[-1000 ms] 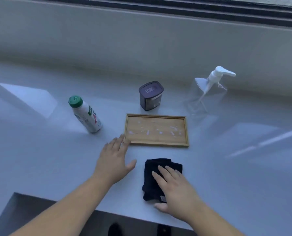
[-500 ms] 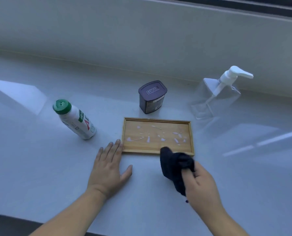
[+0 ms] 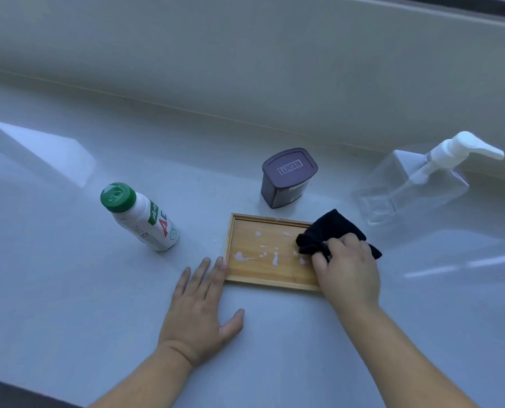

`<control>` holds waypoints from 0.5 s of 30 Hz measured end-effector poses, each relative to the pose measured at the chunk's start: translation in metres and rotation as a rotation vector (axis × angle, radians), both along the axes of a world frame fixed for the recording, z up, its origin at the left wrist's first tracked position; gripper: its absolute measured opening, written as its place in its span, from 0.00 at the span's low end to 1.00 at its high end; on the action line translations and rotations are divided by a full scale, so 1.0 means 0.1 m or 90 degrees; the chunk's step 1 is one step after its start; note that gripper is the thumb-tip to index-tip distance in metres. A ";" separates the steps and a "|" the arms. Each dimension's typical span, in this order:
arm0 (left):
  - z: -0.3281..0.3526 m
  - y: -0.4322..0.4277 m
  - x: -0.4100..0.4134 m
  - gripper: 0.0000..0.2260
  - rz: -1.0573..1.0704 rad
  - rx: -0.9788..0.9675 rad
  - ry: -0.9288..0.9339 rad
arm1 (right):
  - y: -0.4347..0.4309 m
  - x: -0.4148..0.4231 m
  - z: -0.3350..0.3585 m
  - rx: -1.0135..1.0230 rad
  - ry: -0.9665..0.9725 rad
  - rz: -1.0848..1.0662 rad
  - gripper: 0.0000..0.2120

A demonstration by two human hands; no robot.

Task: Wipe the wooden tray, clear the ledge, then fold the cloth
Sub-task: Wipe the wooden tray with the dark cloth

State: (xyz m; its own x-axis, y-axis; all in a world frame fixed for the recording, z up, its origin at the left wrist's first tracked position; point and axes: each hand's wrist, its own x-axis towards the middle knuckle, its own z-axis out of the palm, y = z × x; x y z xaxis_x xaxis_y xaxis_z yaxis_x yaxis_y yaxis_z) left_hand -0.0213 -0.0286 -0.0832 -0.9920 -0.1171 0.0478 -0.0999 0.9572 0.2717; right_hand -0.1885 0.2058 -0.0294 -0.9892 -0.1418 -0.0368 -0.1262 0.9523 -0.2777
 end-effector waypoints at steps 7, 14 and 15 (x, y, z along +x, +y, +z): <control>0.03 -0.01 -0.02 0.42 -0.001 0.035 -0.036 | -1.14 0.24 -0.02 -0.074 -0.021 0.141 0.10; 0.02 0.00 -0.02 0.38 0.025 0.045 0.002 | -0.76 0.21 -0.03 -0.070 -0.014 0.271 0.17; 0.02 0.01 -0.02 0.38 0.025 0.044 0.015 | -0.54 0.15 -0.02 -0.046 -0.010 0.249 0.18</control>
State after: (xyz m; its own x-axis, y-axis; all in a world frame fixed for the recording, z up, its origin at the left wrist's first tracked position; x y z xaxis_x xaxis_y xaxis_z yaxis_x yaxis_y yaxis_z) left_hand -0.0229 -0.0276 -0.0816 -0.9853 -0.1595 0.0608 -0.1298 0.9314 0.3400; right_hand -0.1731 0.1519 -0.0319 -0.8593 -0.5108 -0.0279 -0.4708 0.8110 -0.3473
